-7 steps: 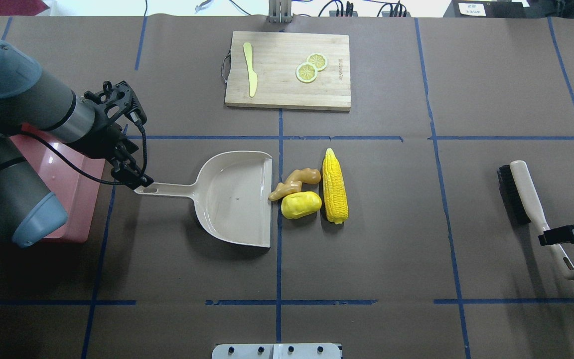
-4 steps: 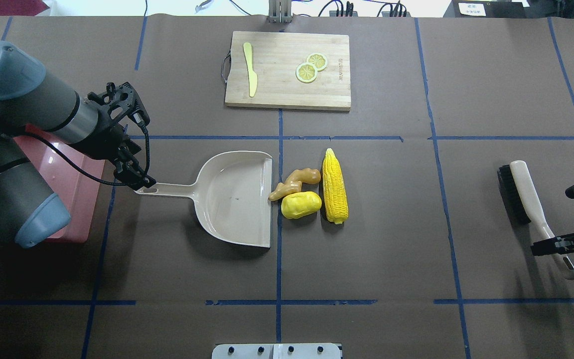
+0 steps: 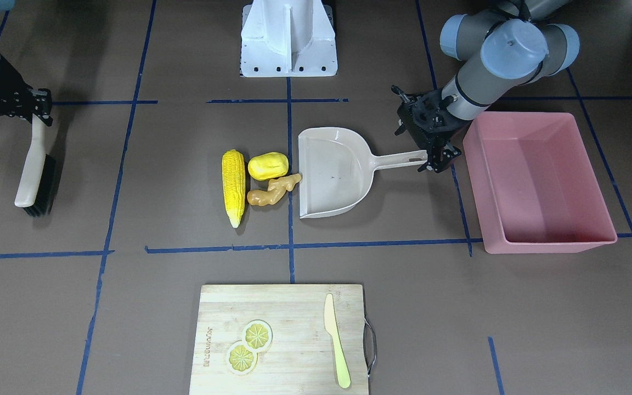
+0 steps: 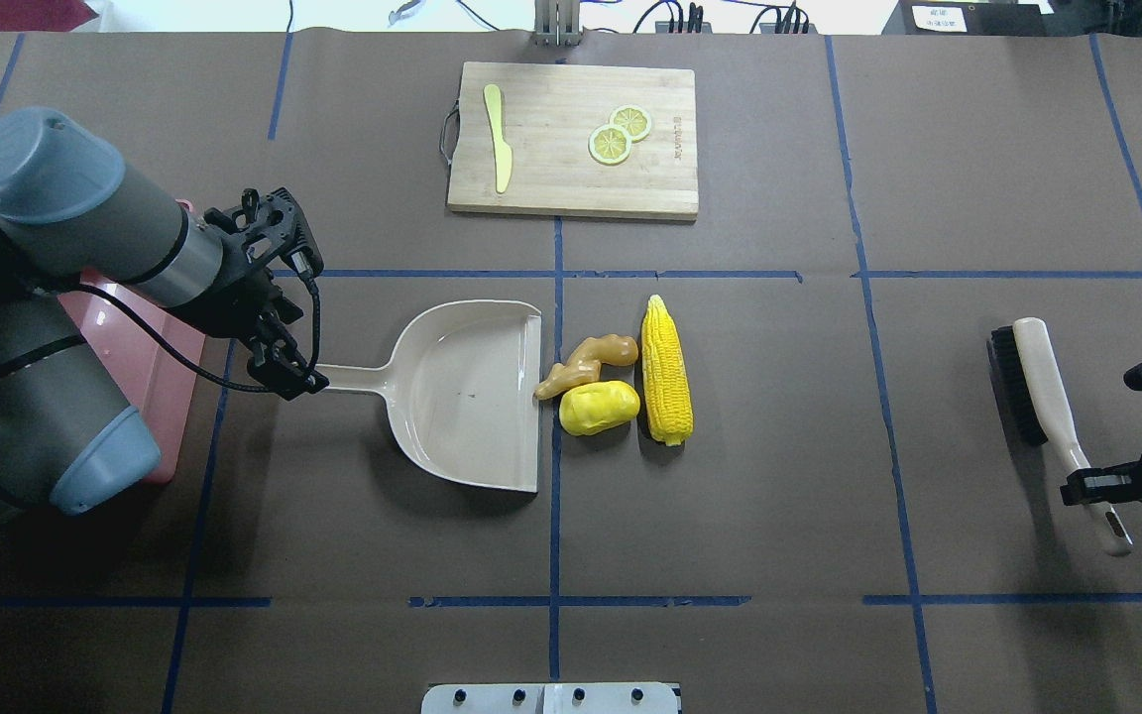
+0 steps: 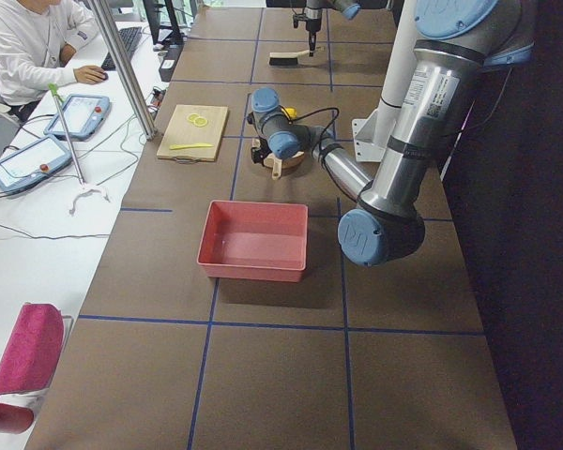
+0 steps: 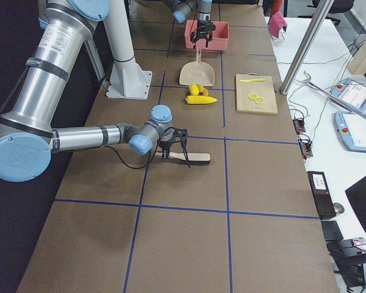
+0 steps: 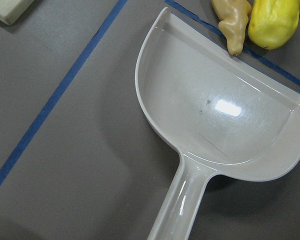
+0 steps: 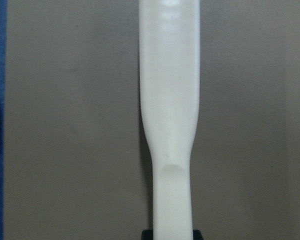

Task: Sweep and dump trash into bin
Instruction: 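Grasp and lift the dustpan with the left gripper while the right gripper lifts the brush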

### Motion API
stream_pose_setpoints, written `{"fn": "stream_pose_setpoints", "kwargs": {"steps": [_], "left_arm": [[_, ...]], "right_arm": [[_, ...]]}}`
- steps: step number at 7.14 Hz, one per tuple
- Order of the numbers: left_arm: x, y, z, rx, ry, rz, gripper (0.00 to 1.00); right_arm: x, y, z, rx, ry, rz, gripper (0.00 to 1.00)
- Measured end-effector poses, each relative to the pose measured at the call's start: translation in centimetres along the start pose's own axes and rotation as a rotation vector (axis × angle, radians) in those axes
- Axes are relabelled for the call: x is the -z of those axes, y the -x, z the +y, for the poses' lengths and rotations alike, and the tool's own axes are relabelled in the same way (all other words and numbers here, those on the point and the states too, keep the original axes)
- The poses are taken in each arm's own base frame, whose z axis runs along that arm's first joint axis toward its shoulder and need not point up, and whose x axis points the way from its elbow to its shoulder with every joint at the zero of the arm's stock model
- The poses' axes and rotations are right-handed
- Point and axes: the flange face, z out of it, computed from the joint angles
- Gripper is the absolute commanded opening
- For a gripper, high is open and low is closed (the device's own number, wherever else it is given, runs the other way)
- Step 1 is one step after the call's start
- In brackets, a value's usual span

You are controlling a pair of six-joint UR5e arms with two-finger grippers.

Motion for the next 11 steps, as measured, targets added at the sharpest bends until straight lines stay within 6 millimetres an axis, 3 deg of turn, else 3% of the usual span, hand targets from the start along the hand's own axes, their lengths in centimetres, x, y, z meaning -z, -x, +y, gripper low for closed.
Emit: {"fn": "stream_pose_setpoints", "kwargs": {"steps": [3, 6, 9, 11], "left_arm": [[-2.1, -0.9, 0.0, -0.287, 0.048, -0.074, 0.97], [-4.2, -2.3, -0.2, -0.358, 0.102, -0.057, 0.95], [-6.4, -3.0, -1.2, -0.379, 0.129, -0.085, 0.66], [-6.9, -2.8, -1.2, -0.385, 0.144, -0.125, 0.23]], "right_arm": [[0.8, 6.7, -0.6, 0.08, -0.017, -0.091, 0.0], [1.1, 10.6, -1.3, 0.121, -0.032, -0.147, 0.0], [1.4, 18.5, -3.0, 0.073, -0.016, -0.163, 0.01], [1.1, 21.8, -2.8, 0.058, -0.017, -0.169, 0.01]]}}
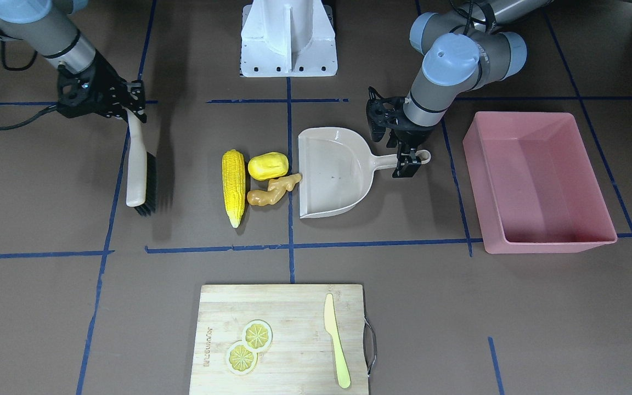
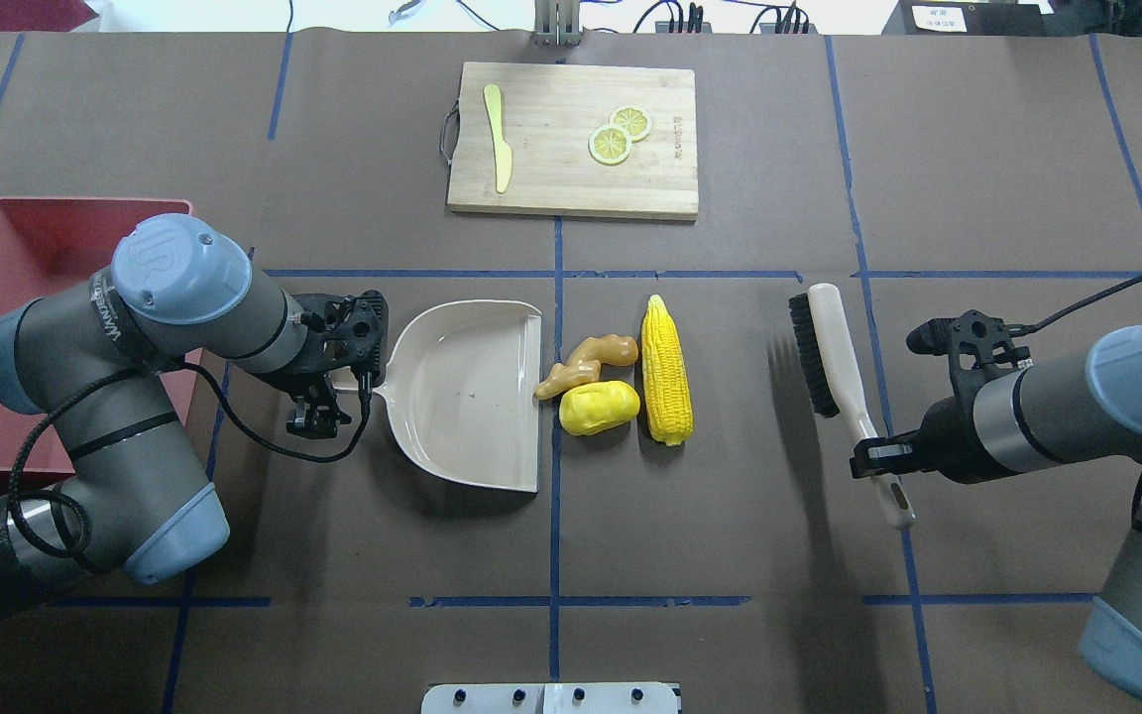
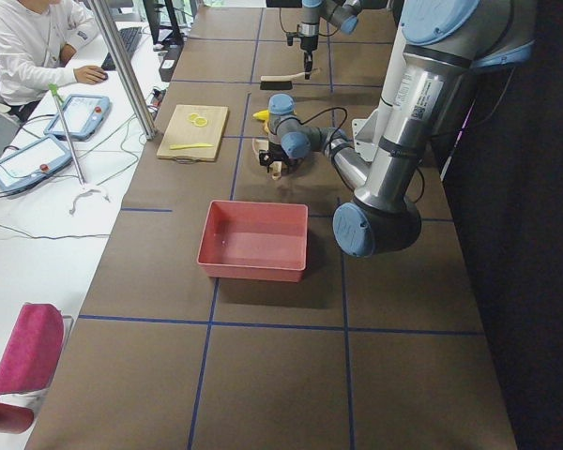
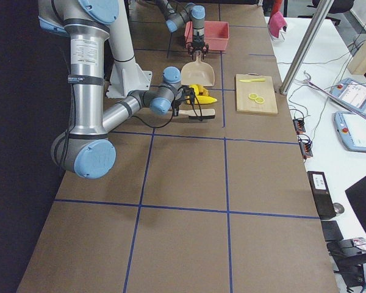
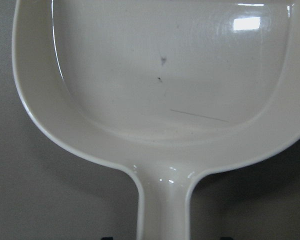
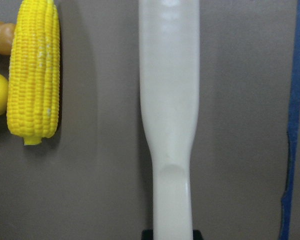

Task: Sweep and dump trash into bin
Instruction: 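Grasp and lift the dustpan with the left gripper while the right gripper lifts the brush, then sweep the vegetables into the dustpan with the brush while the left gripper holds it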

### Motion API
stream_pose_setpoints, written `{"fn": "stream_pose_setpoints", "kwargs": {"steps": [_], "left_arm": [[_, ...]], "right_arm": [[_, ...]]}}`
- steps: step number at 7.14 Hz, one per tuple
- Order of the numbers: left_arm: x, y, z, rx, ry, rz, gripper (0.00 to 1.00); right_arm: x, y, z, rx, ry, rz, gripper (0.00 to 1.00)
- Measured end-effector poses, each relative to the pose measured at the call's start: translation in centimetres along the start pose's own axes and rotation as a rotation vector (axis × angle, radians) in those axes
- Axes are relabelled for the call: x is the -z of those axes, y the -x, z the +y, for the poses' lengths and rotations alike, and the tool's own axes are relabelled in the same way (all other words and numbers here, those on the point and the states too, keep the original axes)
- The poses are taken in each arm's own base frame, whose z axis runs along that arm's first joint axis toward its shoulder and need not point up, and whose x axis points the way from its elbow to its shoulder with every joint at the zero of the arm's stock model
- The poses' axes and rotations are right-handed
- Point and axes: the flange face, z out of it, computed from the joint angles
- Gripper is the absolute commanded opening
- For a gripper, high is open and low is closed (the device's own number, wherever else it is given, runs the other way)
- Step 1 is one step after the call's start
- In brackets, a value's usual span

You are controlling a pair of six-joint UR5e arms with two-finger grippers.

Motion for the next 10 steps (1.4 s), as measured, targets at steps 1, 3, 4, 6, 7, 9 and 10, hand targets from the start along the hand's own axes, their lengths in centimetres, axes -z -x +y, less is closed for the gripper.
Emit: {"fn": "stream_pose_setpoints", "kwargs": {"steps": [1, 3, 4, 6, 7, 9, 10], "left_arm": [[0.0, 0.2, 0.0, -0.006, 0.008, -0.025, 0.12], [0.5, 0.7, -0.3, -0.028, 0.019, -0.08, 0.07], [0.7, 0.9, -0.5, -0.033, 0.022, -0.1, 0.06], [1.0, 1.1, -1.0, -0.039, 0.023, -0.128, 0.06], [1.2, 1.1, -1.3, -0.04, 0.024, -0.131, 0.06], [1.4, 1.0, -2.7, -0.043, 0.046, -0.142, 0.06], [1.0, 0.5, -3.6, -0.054, 0.06, -0.152, 0.06]], "right_arm": [[-0.4, 1.5, 0.1, -0.005, 0.001, -0.002, 0.01], [-0.9, 5.0, -0.6, -0.016, 0.012, 0.019, 0.0], [-1.3, 6.1, -0.5, -0.022, 0.02, 0.029, 0.0], [-2.4, 7.1, 0.3, -0.038, 0.04, 0.05, 0.0], [-2.9, 7.6, 0.5, -0.046, 0.057, 0.071, 0.0], [-4.0, 9.4, 0.4, -0.054, 0.086, 0.111, 0.0], [-4.5, 9.8, 0.4, -0.056, 0.093, 0.121, 0.0]]}}
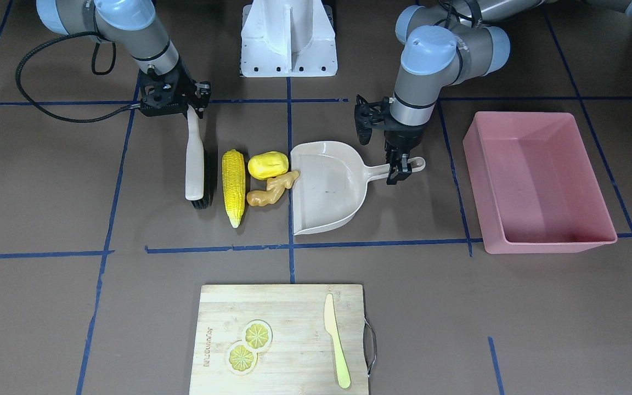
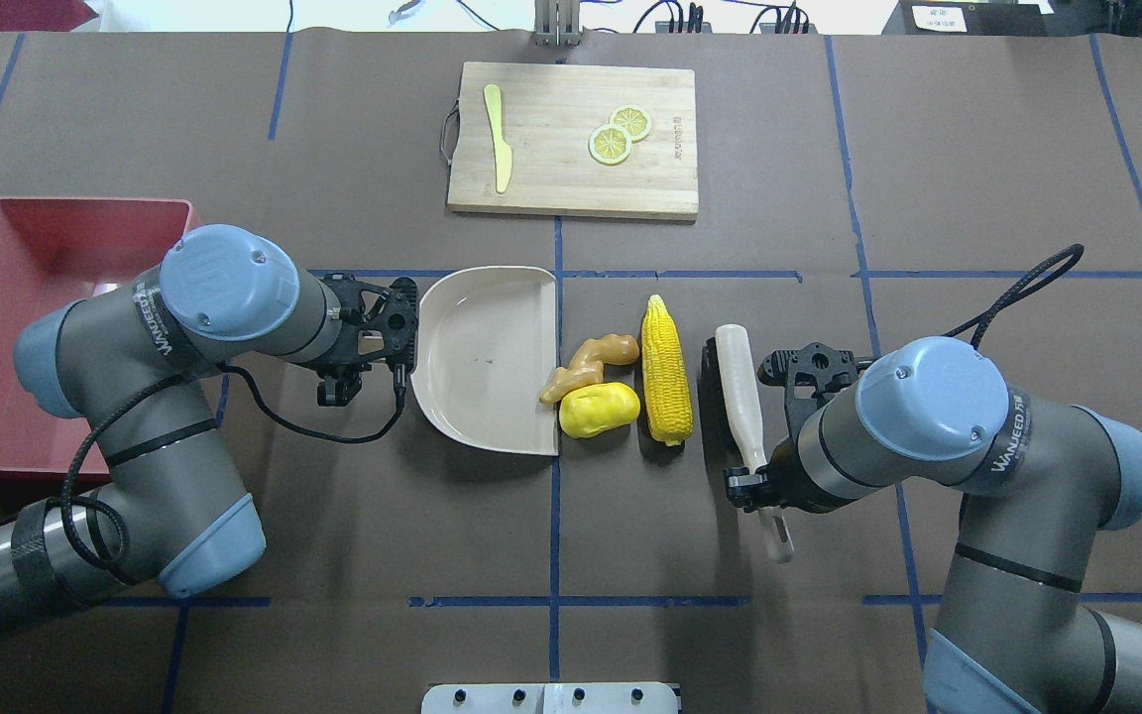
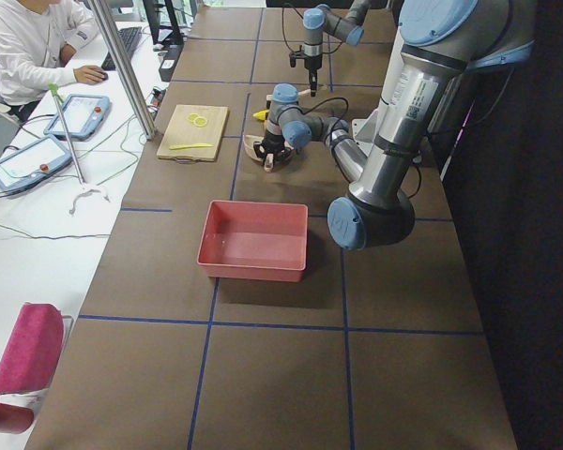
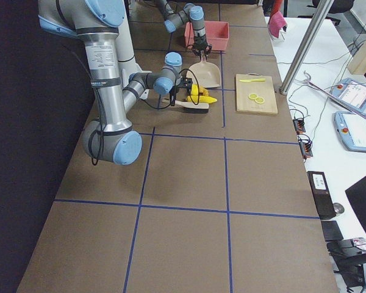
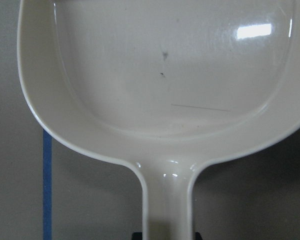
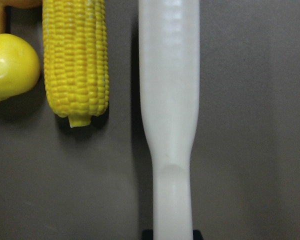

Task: Sweep and dump trash into bin
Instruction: 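Sweep the vegetables into the dustpan with the brush while the left gripper holds it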

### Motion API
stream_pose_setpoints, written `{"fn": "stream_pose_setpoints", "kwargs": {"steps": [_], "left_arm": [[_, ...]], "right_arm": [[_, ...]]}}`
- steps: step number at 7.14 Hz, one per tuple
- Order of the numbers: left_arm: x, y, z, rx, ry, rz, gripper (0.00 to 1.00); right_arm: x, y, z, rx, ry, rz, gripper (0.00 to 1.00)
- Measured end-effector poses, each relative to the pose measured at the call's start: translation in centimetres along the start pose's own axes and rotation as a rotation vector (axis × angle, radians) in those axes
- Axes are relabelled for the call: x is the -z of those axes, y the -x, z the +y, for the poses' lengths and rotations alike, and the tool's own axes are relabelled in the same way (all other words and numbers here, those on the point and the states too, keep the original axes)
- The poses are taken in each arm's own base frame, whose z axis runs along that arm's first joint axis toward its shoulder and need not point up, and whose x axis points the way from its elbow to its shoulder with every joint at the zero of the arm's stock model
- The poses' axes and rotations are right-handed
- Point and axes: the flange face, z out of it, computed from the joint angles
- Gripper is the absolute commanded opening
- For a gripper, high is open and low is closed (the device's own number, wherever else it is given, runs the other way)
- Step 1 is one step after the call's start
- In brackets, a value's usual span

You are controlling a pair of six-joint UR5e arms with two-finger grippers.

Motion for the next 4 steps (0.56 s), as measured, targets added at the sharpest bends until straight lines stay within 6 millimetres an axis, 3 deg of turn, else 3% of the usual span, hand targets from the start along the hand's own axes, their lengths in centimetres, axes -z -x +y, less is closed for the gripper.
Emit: {"fn": "stream_pose_setpoints", "kwargs": {"steps": [2, 4], "left_arm": [[-0.1, -0.5, -1.3, -0.011, 0.005, -0.012, 0.05], [0.4, -1.0, -4.2, -0.003, 0.004, 0.0, 0.05]], "right_arm": [[-0.6, 1.1, -0.3, 0.002, 0.004, 0.004, 0.0], [-1.2, 3.0, -0.7, 0.01, 0.006, -0.007, 0.0]]}}
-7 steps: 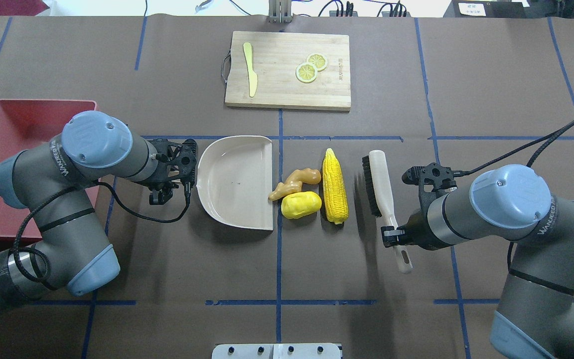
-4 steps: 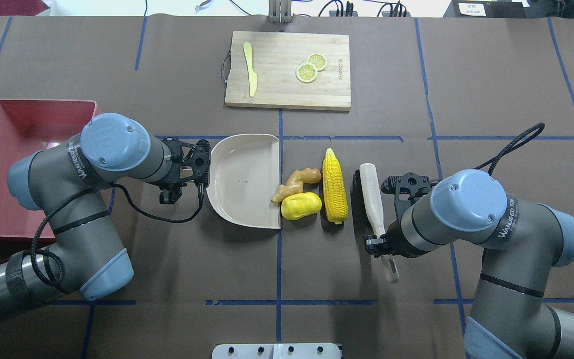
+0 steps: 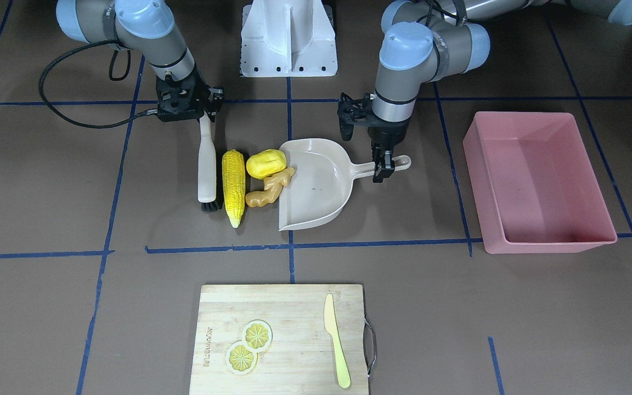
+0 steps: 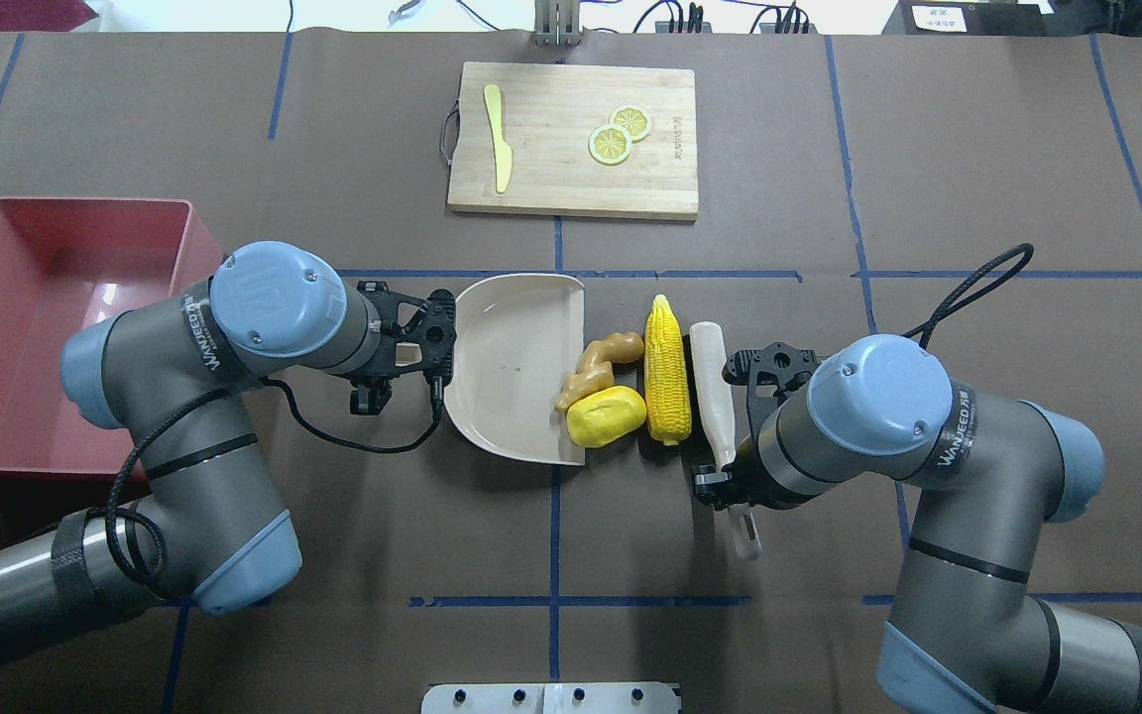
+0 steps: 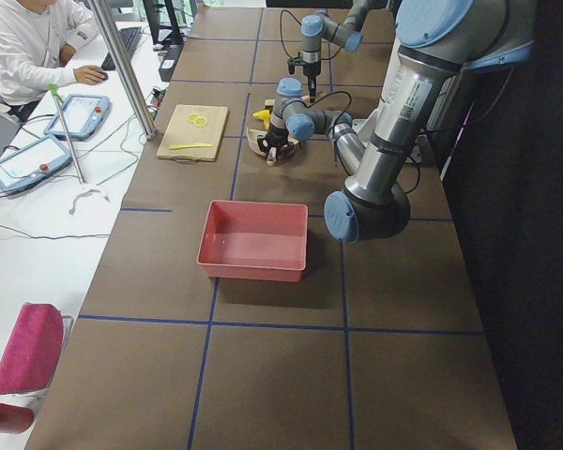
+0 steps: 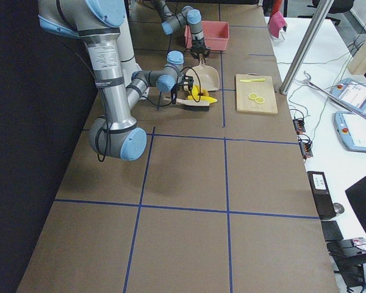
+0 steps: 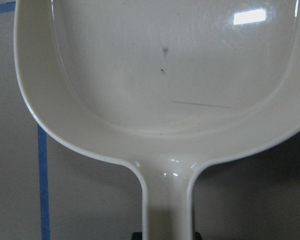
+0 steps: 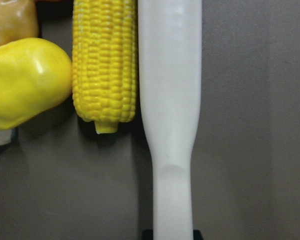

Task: Sweep and dump trash into bin
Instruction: 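Sweep the vegetables into the dustpan with the brush while the left gripper holds it, then carry the loaded dustpan over the pink bin while the right gripper withdraws the brush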

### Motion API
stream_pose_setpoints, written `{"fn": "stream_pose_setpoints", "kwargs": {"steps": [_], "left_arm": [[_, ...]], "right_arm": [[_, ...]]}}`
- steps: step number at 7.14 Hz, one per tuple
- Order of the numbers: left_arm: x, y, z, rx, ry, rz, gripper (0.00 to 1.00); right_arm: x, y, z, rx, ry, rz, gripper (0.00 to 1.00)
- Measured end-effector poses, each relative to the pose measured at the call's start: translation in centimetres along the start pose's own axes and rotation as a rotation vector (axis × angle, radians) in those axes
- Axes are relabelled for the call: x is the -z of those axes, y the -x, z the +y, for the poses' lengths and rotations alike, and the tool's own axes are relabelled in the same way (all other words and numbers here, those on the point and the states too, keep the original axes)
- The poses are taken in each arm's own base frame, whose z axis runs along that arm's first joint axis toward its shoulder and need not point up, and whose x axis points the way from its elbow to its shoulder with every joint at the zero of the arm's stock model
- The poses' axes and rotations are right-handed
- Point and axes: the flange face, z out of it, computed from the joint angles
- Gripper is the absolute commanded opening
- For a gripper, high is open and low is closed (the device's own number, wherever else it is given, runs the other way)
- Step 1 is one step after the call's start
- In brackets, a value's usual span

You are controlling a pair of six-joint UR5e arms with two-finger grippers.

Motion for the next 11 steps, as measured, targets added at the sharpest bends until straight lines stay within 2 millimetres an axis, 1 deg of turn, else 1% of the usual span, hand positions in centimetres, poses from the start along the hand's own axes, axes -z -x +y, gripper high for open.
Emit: {"fn": "stream_pose_setpoints", "kwargs": {"steps": [2, 4, 5, 8, 9, 11], "left_arm": [[0.1, -0.6, -3.5, 0.031, 0.003, 0.017, 0.05], [-0.4, -0.9, -5.7, 0.047, 0.006, 0.018, 0.05], [-0.6, -0.8, -6.4, 0.054, 0.005, 0.019, 0.06], [-0.9, -0.8, -6.8, 0.057, -0.003, 0.018, 0.06], [-0.9, -0.8, -6.8, 0.056, -0.014, 0.014, 0.06], [-0.8, -0.9, -6.7, 0.055, -0.057, 0.002, 0.06]], "right_arm": [[0.2, 1.6, 0.0, 0.003, 0.0, -0.019, 0.0], [0.4, 3.4, -0.4, 0.007, -0.004, -0.039, 0.0], [0.6, 4.3, -0.5, 0.007, -0.006, -0.049, 0.0], [1.6, 6.2, -0.5, 0.004, -0.012, -0.082, 0.0], [1.9, 6.6, -0.5, 0.001, -0.014, -0.089, 0.0], [2.3, 6.8, -0.6, -0.003, -0.018, -0.096, 0.0]]}}
